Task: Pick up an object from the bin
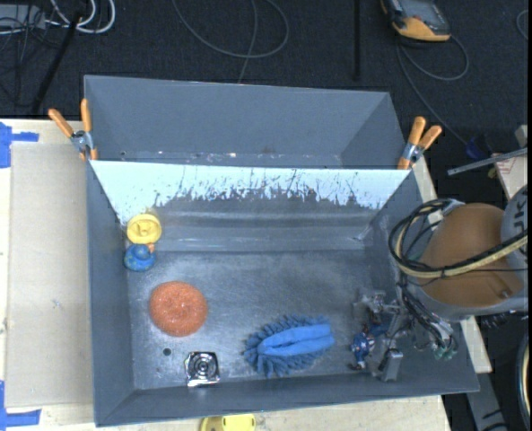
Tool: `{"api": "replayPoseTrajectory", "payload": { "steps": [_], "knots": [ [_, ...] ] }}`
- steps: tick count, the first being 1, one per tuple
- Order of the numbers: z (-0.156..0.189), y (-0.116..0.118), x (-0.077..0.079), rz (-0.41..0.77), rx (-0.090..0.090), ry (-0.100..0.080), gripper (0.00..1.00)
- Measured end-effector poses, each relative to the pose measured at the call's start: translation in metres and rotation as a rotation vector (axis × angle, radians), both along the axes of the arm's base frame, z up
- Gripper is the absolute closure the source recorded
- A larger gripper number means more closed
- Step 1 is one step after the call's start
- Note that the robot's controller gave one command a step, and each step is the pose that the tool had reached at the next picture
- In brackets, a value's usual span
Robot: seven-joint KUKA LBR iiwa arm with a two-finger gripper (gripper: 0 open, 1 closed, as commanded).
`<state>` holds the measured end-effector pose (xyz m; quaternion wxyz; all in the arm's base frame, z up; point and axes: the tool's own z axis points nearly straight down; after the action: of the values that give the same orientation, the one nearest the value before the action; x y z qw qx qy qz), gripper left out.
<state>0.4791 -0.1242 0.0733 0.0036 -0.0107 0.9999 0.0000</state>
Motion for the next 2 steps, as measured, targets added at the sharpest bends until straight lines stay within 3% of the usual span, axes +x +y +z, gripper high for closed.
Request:
{"api": "replayPoseTrajectory", "payload": {
  "steps": [1,2],
  "knots": [
    [-0.0039,-0.0109,-0.0047,0.065,0.0,0.007,1.0],
    [-0.0039,-0.0109,-0.0047,0.066,0.0,0.007,1.0]
  ]
}}
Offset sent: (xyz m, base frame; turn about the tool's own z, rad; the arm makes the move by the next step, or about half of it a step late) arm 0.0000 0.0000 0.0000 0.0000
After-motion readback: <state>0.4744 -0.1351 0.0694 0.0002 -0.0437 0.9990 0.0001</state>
